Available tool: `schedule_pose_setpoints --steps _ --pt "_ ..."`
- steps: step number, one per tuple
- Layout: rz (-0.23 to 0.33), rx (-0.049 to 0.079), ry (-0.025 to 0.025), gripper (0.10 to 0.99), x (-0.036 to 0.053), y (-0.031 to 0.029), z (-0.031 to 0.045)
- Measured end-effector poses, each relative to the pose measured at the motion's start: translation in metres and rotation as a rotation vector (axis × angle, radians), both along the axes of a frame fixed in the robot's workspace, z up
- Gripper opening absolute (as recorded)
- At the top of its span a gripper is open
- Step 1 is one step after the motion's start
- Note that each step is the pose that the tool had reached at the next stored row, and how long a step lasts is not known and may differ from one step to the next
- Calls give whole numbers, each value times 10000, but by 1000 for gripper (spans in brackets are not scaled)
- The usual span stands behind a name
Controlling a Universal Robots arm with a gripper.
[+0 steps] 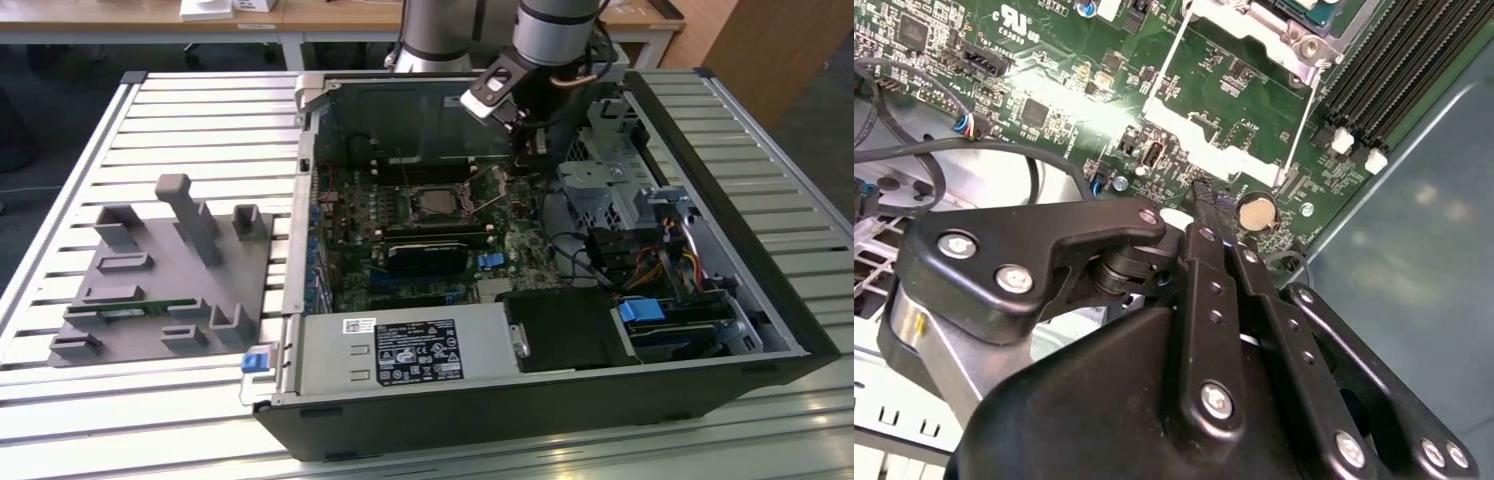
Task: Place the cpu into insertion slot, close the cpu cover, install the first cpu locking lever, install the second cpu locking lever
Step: 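Close the cpu cover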
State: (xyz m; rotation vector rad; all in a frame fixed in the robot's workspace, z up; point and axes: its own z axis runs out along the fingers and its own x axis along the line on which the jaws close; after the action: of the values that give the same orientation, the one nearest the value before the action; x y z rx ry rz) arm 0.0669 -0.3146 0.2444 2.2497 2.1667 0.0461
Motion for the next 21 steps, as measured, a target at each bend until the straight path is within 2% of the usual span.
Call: schedule_pose_setpoints --steps 8,21 --pt "0 -4 6 106 1 0 -83" --pt "0 -5 7 106 -69 0 -93"
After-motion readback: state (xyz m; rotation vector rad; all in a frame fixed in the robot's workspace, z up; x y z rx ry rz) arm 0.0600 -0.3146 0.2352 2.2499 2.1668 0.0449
